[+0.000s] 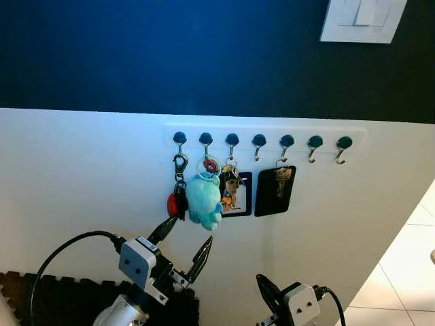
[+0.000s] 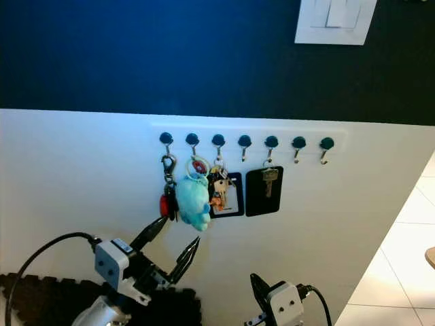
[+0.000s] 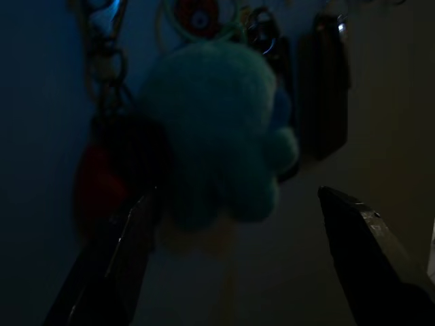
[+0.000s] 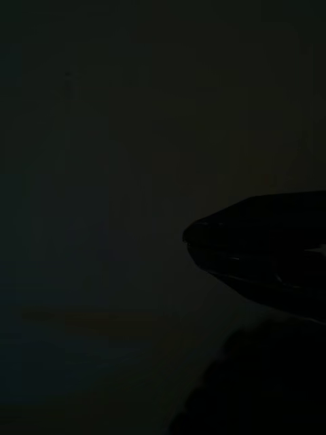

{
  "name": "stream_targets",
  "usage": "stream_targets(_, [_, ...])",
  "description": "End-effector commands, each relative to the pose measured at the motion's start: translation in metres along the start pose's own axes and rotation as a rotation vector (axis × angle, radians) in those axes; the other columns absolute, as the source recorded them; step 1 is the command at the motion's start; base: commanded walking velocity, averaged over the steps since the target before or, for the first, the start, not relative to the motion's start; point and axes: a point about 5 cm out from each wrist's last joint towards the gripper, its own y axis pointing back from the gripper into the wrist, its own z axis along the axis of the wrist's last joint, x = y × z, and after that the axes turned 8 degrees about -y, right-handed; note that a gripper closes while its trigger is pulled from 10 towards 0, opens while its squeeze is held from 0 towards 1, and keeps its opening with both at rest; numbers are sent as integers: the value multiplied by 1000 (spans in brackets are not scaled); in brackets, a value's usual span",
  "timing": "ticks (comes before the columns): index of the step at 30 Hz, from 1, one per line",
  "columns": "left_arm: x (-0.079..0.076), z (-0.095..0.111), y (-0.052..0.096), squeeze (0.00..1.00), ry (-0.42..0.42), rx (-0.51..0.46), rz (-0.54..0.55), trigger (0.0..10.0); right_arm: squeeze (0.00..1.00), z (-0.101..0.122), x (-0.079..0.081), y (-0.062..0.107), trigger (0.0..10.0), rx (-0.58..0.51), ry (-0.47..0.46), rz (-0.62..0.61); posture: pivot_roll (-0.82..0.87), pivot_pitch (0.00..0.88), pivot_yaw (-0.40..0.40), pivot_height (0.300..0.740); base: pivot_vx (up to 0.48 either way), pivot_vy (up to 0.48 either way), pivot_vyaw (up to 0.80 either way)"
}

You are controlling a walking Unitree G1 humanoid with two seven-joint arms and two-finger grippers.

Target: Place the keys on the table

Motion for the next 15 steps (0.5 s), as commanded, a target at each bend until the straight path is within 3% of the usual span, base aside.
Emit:
stream_targets(1, [-6,1,-3,0,-14,9,-25,10000,0,-1,0,1,10000,15,-7,-4,63,54,7,740,0,0,0])
stream_targets(8, [-2,-1,-15,0,-110,51,40,10000,0,4,2,-4,10000,-9,-32,-6,61,53,11,740,0,0,0])
stream_targets(15, [-4,5,-23,0,-86,31,78,10000,0,12,10,-6,10000,-55,-56,52,56,54,12,740,0,0,0])
